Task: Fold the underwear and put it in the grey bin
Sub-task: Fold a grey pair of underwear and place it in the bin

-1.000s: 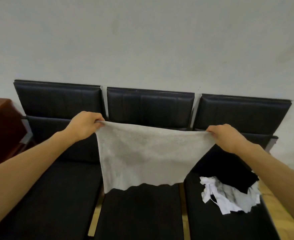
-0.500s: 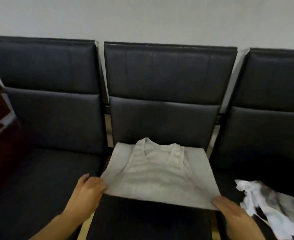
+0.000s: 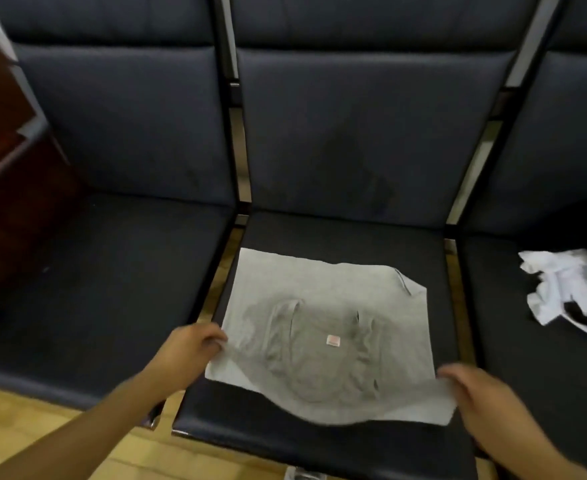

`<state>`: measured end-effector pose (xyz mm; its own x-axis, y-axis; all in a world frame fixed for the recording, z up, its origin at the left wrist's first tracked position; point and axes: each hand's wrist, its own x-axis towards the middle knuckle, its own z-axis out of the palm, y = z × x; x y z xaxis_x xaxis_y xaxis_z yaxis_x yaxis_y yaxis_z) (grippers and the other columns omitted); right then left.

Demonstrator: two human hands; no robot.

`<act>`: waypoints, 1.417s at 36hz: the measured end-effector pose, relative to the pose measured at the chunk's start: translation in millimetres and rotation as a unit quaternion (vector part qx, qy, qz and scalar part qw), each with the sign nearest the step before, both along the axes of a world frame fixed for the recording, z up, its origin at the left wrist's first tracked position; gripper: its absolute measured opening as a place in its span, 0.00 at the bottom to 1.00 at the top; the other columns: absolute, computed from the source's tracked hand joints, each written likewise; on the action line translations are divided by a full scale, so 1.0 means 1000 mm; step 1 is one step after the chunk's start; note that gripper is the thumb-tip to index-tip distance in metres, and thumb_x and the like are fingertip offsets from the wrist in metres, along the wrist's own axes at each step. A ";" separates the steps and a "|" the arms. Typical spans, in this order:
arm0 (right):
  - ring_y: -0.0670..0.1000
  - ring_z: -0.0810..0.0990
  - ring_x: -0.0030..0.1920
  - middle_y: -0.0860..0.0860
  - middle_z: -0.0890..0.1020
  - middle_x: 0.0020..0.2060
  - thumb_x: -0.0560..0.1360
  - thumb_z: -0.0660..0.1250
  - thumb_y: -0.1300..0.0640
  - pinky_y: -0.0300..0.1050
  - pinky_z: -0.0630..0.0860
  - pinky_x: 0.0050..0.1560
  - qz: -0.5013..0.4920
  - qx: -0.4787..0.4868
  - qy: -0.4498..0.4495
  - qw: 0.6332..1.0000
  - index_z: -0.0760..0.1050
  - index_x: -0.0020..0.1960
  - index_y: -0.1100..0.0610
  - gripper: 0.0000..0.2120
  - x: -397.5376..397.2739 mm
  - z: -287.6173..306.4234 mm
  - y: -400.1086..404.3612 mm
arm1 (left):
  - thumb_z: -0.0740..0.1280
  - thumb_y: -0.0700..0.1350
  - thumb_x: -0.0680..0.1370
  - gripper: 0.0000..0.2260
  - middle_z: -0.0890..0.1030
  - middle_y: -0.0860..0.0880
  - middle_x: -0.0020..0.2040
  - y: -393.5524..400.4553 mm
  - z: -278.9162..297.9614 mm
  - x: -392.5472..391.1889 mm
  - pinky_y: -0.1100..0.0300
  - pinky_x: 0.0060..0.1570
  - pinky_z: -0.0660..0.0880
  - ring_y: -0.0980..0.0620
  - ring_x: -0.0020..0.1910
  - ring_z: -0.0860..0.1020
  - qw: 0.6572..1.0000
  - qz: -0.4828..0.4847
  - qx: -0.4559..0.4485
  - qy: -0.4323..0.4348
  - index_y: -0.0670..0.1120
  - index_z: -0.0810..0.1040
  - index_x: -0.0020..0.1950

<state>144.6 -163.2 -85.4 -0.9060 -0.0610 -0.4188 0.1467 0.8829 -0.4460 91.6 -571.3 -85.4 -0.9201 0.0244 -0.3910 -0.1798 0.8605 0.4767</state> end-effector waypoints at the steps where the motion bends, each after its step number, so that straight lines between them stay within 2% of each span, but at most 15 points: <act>1: 0.45 0.79 0.47 0.42 0.78 0.46 0.79 0.61 0.58 0.34 0.71 0.45 -0.008 0.017 -0.011 1.000 0.71 0.52 0.42 0.10 -0.018 0.008 -0.001 | 0.64 0.39 0.78 0.07 0.80 0.53 0.43 -0.001 0.002 -0.015 0.71 0.37 0.71 0.57 0.41 0.77 1.000 0.008 0.013 -0.009 0.50 0.79 0.46; 3: 0.41 0.77 0.38 0.41 0.76 0.38 0.80 0.59 0.55 0.33 0.69 0.35 -0.034 0.005 -0.017 0.999 0.70 0.49 0.44 0.06 -0.056 0.013 -0.002 | 0.64 0.40 0.78 0.07 0.80 0.52 0.43 -0.003 0.004 -0.046 0.66 0.39 0.74 0.54 0.43 0.78 0.998 0.035 0.044 -0.021 0.51 0.79 0.45; 6: 0.47 0.76 0.31 0.50 0.78 0.33 0.80 0.59 0.56 0.36 0.67 0.29 -0.075 -0.010 -0.015 0.997 0.73 0.49 0.49 0.05 -0.114 0.007 0.001 | 0.66 0.41 0.78 0.06 0.80 0.50 0.41 -0.004 -0.001 -0.094 0.65 0.39 0.74 0.52 0.42 0.78 0.993 0.078 0.089 -0.017 0.50 0.80 0.43; 8: 0.50 0.77 0.33 0.52 0.78 0.33 0.79 0.60 0.58 0.38 0.67 0.30 -0.104 -0.019 -0.012 0.994 0.74 0.48 0.52 0.05 -0.142 0.000 0.000 | 0.66 0.40 0.78 0.05 0.80 0.46 0.41 -0.003 -0.009 -0.119 0.65 0.37 0.73 0.50 0.39 0.78 0.988 0.098 0.114 -0.024 0.47 0.80 0.44; 11: 0.54 0.77 0.36 0.55 0.78 0.34 0.79 0.62 0.59 0.43 0.69 0.32 -0.146 -0.025 -0.021 0.989 0.74 0.44 0.54 0.06 -0.179 -0.026 -0.003 | 0.68 0.42 0.77 0.03 0.81 0.40 0.43 -0.005 -0.033 -0.155 0.55 0.42 0.75 0.42 0.42 0.79 0.979 0.132 0.148 -0.050 0.44 0.81 0.45; 15: 0.58 0.78 0.37 0.58 0.79 0.36 0.79 0.61 0.58 0.53 0.75 0.40 -0.185 -0.011 -0.044 0.982 0.74 0.43 0.55 0.07 -0.209 -0.061 -0.004 | 0.69 0.43 0.76 0.03 0.80 0.37 0.44 -0.007 -0.066 -0.187 0.50 0.45 0.76 0.40 0.41 0.78 0.971 0.163 0.158 -0.075 0.45 0.81 0.45; 18: 0.58 0.77 0.36 0.57 0.78 0.36 0.79 0.61 0.57 0.50 0.72 0.37 -0.205 -0.009 -0.048 0.978 0.74 0.46 0.56 0.05 -0.217 -0.075 -0.005 | 0.69 0.45 0.76 0.03 0.81 0.38 0.45 -0.007 -0.086 -0.199 0.44 0.50 0.78 0.38 0.47 0.80 0.967 0.184 0.153 -0.087 0.45 0.80 0.45; 21: 0.58 0.77 0.33 0.58 0.78 0.33 0.79 0.61 0.58 0.48 0.71 0.33 -0.202 0.000 -0.052 0.978 0.74 0.47 0.56 0.04 -0.220 -0.078 -0.006 | 0.68 0.46 0.76 0.04 0.81 0.41 0.44 -0.005 -0.093 -0.204 0.46 0.48 0.78 0.40 0.45 0.80 0.971 0.182 0.125 -0.091 0.47 0.80 0.45; 25: 0.56 0.77 0.30 0.56 0.78 0.31 0.78 0.62 0.60 0.48 0.71 0.31 -0.180 0.014 -0.065 0.981 0.74 0.46 0.55 0.04 -0.222 -0.078 -0.007 | 0.68 0.47 0.77 0.04 0.81 0.45 0.42 -0.001 -0.096 -0.210 0.58 0.42 0.77 0.48 0.43 0.80 0.979 0.165 0.086 -0.088 0.48 0.79 0.46; 30: 0.52 0.74 0.29 0.52 0.76 0.29 0.75 0.62 0.68 0.41 0.66 0.28 -0.170 -0.008 -0.057 0.984 0.74 0.38 0.55 0.11 -0.217 -0.066 -0.014 | 0.69 0.46 0.76 0.03 0.80 0.47 0.42 0.002 -0.094 -0.217 0.65 0.36 0.71 0.52 0.42 0.78 0.983 0.137 0.068 -0.098 0.47 0.80 0.45; 35: 0.54 0.68 0.29 0.64 0.73 0.28 0.74 0.62 0.69 0.45 0.64 0.32 -0.238 -0.087 -0.066 0.965 0.75 0.35 0.61 0.11 -0.205 -0.062 -0.012 | 0.68 0.46 0.76 0.03 0.80 0.47 0.39 0.002 -0.091 -0.221 0.66 0.33 0.71 0.52 0.37 0.77 0.987 0.115 0.053 -0.102 0.48 0.79 0.44; 39: 0.54 0.73 0.29 0.57 0.75 0.26 0.75 0.62 0.68 0.43 0.70 0.28 -0.223 -0.077 -0.112 0.965 0.75 0.36 0.59 0.10 -0.199 -0.072 -0.010 | 0.68 0.46 0.77 0.04 0.79 0.47 0.39 0.002 -0.089 -0.223 0.64 0.35 0.72 0.51 0.38 0.78 0.988 0.103 0.046 -0.104 0.47 0.79 0.44; 44: 0.50 0.78 0.39 0.49 0.78 0.42 0.77 0.64 0.60 0.41 0.72 0.31 -0.249 -0.102 -0.047 0.962 0.75 0.47 0.54 0.03 -0.197 -0.078 -0.015 | 0.67 0.46 0.77 0.04 0.80 0.46 0.40 0.003 -0.088 -0.223 0.63 0.36 0.73 0.49 0.40 0.79 0.989 0.096 0.033 -0.104 0.47 0.79 0.45; 48: 0.51 0.77 0.44 0.51 0.79 0.48 0.77 0.63 0.56 0.39 0.72 0.34 -0.295 -0.120 -0.013 0.948 0.76 0.54 0.51 0.06 -0.196 -0.081 -0.013 | 0.67 0.45 0.77 0.03 0.80 0.45 0.39 0.004 -0.089 -0.221 0.56 0.40 0.77 0.45 0.41 0.80 0.990 0.105 0.036 -0.085 0.47 0.79 0.44; 51: 0.54 0.77 0.48 0.53 0.79 0.47 0.77 0.65 0.59 0.46 0.73 0.44 -0.347 -0.130 -0.007 0.929 0.74 0.56 0.53 0.09 -0.201 -0.081 -0.014 | 0.68 0.43 0.76 0.02 0.80 0.44 0.39 0.006 -0.089 -0.219 0.54 0.39 0.77 0.44 0.40 0.80 0.990 0.117 0.052 -0.059 0.47 0.79 0.44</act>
